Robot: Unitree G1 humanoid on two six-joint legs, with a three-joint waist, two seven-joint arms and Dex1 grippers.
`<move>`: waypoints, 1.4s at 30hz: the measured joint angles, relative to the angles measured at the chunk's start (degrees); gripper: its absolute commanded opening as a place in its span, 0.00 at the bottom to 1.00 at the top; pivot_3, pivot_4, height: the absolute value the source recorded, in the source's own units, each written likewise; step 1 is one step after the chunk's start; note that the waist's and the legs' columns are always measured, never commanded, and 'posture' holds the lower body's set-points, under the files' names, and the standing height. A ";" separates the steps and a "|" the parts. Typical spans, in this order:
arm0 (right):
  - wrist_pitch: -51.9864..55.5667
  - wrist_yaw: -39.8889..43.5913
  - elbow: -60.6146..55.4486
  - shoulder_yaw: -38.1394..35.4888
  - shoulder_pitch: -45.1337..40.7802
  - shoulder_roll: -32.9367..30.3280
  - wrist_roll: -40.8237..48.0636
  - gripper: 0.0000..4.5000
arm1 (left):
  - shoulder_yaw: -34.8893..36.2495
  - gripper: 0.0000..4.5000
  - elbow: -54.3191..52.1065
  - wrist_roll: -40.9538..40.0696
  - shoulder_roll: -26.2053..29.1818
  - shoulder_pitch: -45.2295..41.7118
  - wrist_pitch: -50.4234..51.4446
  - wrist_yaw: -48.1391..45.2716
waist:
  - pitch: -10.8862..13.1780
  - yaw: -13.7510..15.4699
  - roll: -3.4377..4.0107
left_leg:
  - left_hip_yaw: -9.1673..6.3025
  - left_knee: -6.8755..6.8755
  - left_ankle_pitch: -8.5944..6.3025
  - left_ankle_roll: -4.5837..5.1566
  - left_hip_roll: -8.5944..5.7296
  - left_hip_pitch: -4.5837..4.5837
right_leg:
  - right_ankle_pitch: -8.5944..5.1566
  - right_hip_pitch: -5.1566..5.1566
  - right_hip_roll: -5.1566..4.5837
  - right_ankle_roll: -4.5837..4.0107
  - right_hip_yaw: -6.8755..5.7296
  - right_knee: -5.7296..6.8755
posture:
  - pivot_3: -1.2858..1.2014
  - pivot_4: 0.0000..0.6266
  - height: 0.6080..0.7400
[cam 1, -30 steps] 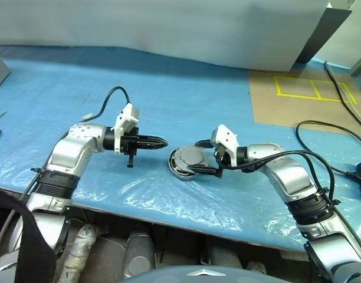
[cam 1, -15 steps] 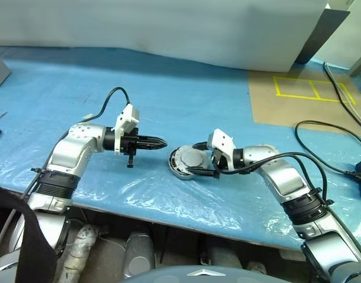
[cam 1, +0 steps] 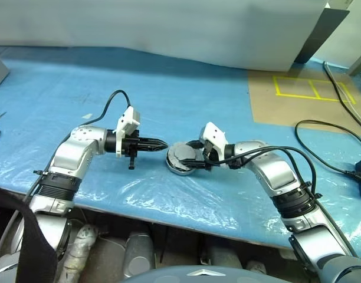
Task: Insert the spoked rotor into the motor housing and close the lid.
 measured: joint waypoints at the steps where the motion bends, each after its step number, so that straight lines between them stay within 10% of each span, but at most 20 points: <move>1: 0.56 -0.15 0.00 -0.02 -0.33 0.10 0.05 0.66 | 0.08 0.00 0.02 0.01 0.00 0.05 -0.01 0.05 | 0.00 0.01 0.00 | 0.00 0.00 0.00 0.00 0.00 0.00 | 0.00 0.00 0.00 0.00 0.00 0.00 | 0.52 0.24 1.00; 42: -1.08 -11.87 8.84 5.02 -6.00 10.27 -8.48 0.66 | 0.13 0.00 3.20 1.30 -1.08 -0.19 -1.89 0.83 | -0.01 -1.45 0.00 | 0.24 -0.33 -0.01 -0.04 -0.06 0.93 | -0.01 0.53 0.03 0.00 0.38 -0.09 | 0.52 0.24 1.00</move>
